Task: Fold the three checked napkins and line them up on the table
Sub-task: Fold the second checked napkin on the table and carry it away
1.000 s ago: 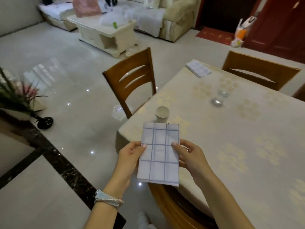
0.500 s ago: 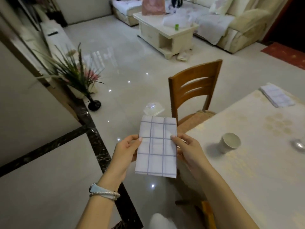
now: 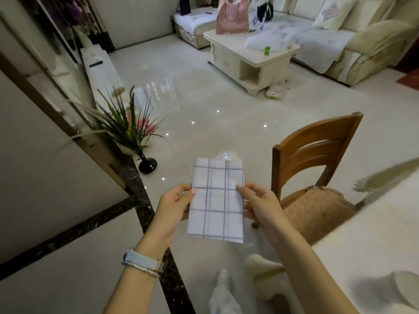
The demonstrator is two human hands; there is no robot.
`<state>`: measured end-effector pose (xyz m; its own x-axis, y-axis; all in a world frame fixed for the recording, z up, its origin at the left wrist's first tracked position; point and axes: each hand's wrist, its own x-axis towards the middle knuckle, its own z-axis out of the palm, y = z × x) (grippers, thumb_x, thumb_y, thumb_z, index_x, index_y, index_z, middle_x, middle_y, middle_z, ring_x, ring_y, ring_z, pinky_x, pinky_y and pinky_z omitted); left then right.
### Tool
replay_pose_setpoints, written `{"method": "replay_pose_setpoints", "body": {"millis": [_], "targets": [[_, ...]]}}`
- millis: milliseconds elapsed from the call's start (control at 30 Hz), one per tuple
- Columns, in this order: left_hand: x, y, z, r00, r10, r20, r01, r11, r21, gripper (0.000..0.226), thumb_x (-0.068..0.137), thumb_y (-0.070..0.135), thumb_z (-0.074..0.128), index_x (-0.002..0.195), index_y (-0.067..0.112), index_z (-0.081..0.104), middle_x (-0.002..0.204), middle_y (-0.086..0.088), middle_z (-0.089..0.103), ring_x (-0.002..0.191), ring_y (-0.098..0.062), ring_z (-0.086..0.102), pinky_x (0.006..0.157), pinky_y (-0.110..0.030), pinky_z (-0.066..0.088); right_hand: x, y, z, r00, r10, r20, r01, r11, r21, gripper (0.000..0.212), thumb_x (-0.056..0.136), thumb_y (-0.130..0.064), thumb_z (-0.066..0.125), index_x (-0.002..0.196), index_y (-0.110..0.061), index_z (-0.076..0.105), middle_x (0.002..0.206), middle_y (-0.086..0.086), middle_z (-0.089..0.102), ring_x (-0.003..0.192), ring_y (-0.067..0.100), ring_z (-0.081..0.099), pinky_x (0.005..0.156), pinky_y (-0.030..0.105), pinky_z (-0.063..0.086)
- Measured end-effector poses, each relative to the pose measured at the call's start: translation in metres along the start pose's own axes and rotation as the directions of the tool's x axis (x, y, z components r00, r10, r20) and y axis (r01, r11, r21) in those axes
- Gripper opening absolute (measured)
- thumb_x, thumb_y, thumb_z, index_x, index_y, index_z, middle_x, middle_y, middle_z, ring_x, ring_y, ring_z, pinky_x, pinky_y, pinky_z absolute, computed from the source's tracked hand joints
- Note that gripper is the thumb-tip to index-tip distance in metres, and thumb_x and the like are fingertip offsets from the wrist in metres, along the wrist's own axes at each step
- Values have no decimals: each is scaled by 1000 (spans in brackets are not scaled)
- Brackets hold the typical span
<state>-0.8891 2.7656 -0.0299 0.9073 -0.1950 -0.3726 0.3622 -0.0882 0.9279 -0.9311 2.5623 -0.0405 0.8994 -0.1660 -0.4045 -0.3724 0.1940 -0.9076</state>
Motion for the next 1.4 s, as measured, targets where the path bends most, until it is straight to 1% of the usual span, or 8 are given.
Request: {"method": "replay_pose_setpoints", "body": {"millis": [167,300,467,733,867,1067,1233,1400], "targets": [[84,52,-6,997,34,70,-36,999,28,21,97,23,55,113,15,64,99,-7,76,93,-22,72,73,-31,57,69,-49,9,997,-21,-72,23,999,27,24,97,-23,57,110,-5,64,104,15,74,92,32,73,72,34,62],[143,93,2,992,75,103,-78,997,20,15,97,21,55,108,18,66,96,-5,76,89,-19,72,75,-32,58,116,-87,8,992,-46,-121,52,997,54,25,97,-25,56,112,-6,64,106,15,73,93,33,72,70,33,62],[230,133,21,974,97,206,-106,994,34,17,98,23,54,109,18,67,96,-5,76,85,-19,72,67,-27,55,182,-125,-5,968,-92,-233,109,992,61,20,97,-29,56,108,-15,65,100,7,75,88,24,74,66,27,60],[381,202,77,914,84,397,-106,994,34,16,98,19,54,106,15,68,90,-5,75,75,-15,70,59,-23,54,288,-192,-37,885,-92,-456,168,977,130,22,97,-26,56,111,-13,67,105,11,74,93,33,72,75,37,61],[445,236,106,847,62,528,-116,991,69,17,98,14,52,106,8,66,82,-2,74,67,-12,68,55,-21,52,330,-219,-54,822,-79,-563,197,969,152,21,98,-27,55,109,-16,69,101,8,75,89,26,73,70,32,59],[526,273,169,755,-3,656,-132,979,157,17,99,18,53,105,14,68,87,-1,76,73,-14,71,58,-23,52,384,-247,-96,740,-19,-672,243,940,241,21,98,-25,55,112,-15,67,99,7,76,86,26,75,68,32,58],[587,292,249,686,-28,727,-162,968,190,18,99,19,52,105,14,68,94,-8,75,78,-19,71,62,-26,54,427,-270,-161,659,16,-752,297,913,279,24,95,-24,59,116,-13,65,105,13,74,81,26,73,68,33,60],[633,313,348,621,-22,784,-203,961,188,17,99,19,53,104,16,68,89,-2,76,76,-14,71,61,-25,53,461,-295,-240,599,12,-800,367,884,288,17,97,-22,58,106,-13,68,95,7,75,69,17,72,59,27,54]]}}
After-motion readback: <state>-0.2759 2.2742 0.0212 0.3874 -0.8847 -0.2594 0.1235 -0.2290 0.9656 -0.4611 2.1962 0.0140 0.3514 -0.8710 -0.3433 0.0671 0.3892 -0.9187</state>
